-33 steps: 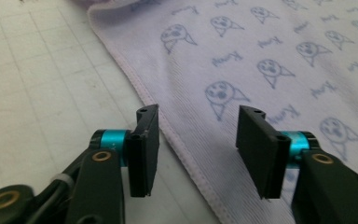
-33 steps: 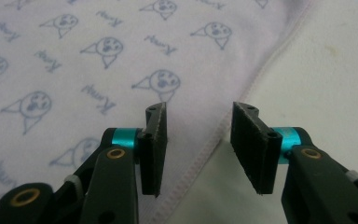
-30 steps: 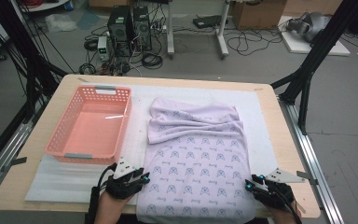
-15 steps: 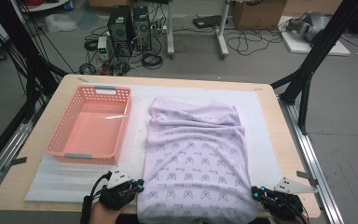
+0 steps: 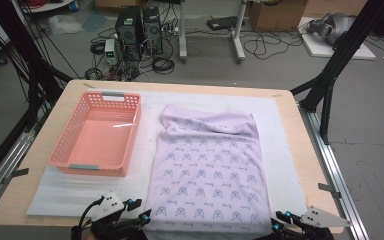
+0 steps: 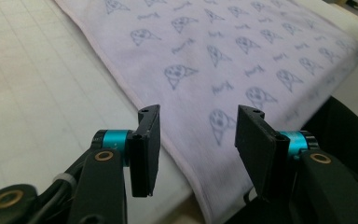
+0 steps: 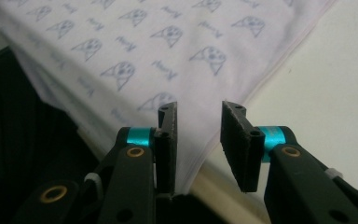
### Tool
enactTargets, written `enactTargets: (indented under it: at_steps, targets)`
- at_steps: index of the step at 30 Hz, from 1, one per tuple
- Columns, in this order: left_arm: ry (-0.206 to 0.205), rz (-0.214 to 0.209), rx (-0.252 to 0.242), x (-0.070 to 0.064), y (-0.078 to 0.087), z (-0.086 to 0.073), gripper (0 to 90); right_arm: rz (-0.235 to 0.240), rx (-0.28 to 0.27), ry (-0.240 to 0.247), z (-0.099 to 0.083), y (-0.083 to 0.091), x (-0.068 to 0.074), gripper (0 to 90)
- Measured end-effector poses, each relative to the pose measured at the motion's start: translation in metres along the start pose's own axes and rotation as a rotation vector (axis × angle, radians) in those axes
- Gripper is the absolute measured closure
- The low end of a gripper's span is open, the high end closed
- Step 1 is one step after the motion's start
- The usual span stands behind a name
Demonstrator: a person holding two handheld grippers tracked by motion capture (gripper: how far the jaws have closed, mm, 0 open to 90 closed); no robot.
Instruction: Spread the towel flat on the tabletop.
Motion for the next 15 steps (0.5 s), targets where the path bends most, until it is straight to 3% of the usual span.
enactTargets:
  at_steps: [9, 12, 14, 15]
  targets:
    - [0.044, 0.088, 0.051, 0.040, -0.047, 0.017, 49.7, -0.126, 0.038, -0.006, 0.021, -0.052, -0.018, 61.0]
    - [0.009, 0.111, 0.051, 0.039, -0.051, 0.016, 51.5, -0.147, 0.059, -0.018, 0.023, -0.063, -0.023, 60.4]
    - [-0.034, 0.134, 0.060, 0.037, -0.049, 0.014, 60.6, -0.135, 0.052, -0.034, 0.024, -0.066, -0.024, 69.4]
    - [-0.042, 0.126, 0.061, 0.036, -0.048, 0.013, 74.9, -0.114, 0.050, -0.037, 0.023, -0.066, -0.022, 82.7]
Point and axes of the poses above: each handheld gripper's, and its own axes: y roughly backward along the jaws, z roughly out of its top, x roughly to its left, the point moved 6 cm from there along -y, roughly forward along the jaws, and after that the axes turned 12 degrees about -z, right-handed, at the moved point
